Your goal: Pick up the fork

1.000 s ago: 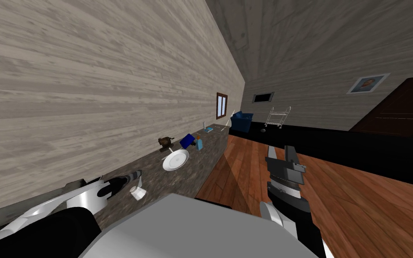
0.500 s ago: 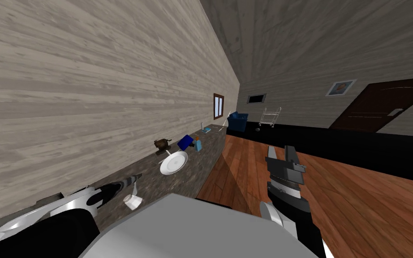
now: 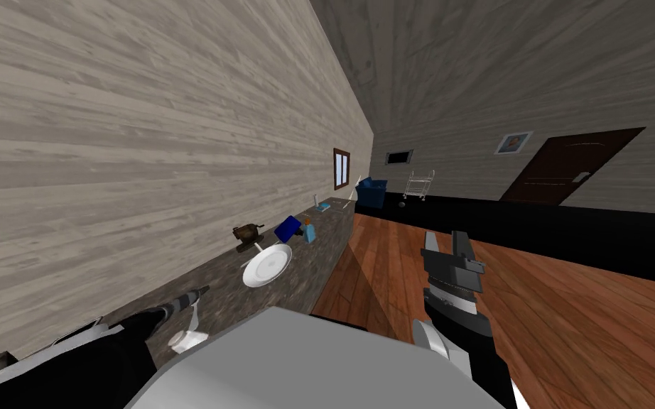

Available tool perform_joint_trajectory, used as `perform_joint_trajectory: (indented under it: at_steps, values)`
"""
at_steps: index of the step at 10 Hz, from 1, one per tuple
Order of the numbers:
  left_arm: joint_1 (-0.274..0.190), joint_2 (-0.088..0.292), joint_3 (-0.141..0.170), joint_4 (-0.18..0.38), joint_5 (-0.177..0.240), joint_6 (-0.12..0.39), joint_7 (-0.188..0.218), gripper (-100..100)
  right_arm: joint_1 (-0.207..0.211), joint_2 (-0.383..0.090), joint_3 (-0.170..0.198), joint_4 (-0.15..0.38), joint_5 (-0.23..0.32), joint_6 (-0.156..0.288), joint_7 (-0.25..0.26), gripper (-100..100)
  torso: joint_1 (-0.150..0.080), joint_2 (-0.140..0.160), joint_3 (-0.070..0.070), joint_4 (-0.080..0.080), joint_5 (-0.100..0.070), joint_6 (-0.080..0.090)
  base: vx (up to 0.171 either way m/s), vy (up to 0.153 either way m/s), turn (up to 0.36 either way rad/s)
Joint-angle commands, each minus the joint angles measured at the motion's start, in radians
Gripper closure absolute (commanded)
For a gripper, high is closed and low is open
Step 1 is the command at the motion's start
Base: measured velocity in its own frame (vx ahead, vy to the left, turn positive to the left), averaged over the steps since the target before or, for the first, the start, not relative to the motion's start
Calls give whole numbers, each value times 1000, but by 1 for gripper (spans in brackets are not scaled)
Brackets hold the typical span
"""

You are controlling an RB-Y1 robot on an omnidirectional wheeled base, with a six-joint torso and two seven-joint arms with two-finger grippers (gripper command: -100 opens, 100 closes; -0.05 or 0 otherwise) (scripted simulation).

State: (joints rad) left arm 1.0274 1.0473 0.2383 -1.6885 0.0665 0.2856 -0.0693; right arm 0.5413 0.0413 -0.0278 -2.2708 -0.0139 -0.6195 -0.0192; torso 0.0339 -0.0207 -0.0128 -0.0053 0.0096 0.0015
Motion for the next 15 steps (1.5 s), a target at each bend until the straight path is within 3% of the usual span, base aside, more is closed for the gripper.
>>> perform_joint_trajectory:
  at_steps: [1, 2, 3, 4, 6, 8, 9, 10, 11, 13, 14, 15]
  values:
    - [-1, -50, 16, 50, -23, -50, -7, -100, 0, 0, 0, 0, 0, 0, 0, 0, 0, 0, 0, 0, 0, 0, 106, -4, -243]
    - [-1, -73, 16, 70, -23, -85, -7, -100, 0, 0, 0, 0, 0, 0, 0, 0, 0, -2, -1, -1, 0, 0, 58, -2, -36]
    - [-1, -73, 16, 70, -23, -101, -7, -100, 0, 0, 0, 0, 0, 0, 0, 0, -1, -1, -1, 0, 0, -1, 13, 0, 26]
    - [43, -122, 67, 113, -66, -136, -15, -100, 0, 0, 0, 0, 0, 0, 0, 0, -1, 1, 0, 0, 0, -1, 85, -12, -353]
    - [43, -170, 69, 168, -66, -177, -15, -100, 0, 0, 0, 0, 0, 0, 0, 0, 0, -2, -2, -1, 0, -1, 75, 8, -118]
    - [43, -170, 69, 172, -66, -227, -15, -100, 0, 0, 0, 0, 0, 0, 0, 0, -1, 2, 1, 0, 0, -1, 2, -3, 18]
    - [87, -219, 117, 225, -108, -259, -24, -100, 0, 0, 0, 0, 0, 0, 0, 0, -1, 3, 2, 1, 0, -1, 75, -7, -323]
    - [87, -230, 123, 250, -108, -288, -24, -100, 0, 0, 0, 0, 0, 0, 0, 0, -1, 0, 0, 0, 0, 0, 107, 11, -266]
    - [87, -267, 123, 263, -108, -311, -24, -100, 0, 0, 0, 0, 0, 0, 0, 0, 0, -2, -1, -1, 0, -1, 63, 13, -20]
    - [87, -267, 123, 273, -108, -366, -24, -100, 0, 0, 0, 0, 0, 0, 0, 0, -1, 1, 0, 0, 0, -1, 4, 0, 22]
    - [131, -318, 172, 321, -151, -394, -32, -100, 0, 0, 0, 0, 0, 0, 0, 0, -1, 3, 1, 0, 0, -1, 66, 5, -347]
    - [131, -350, 176, 371, -151, -425, -32, -100, 0, 0, 0, 0, 0, 0, 0, 0, 0, 0, 0, 0, 0, 0, 99, 18, -216]
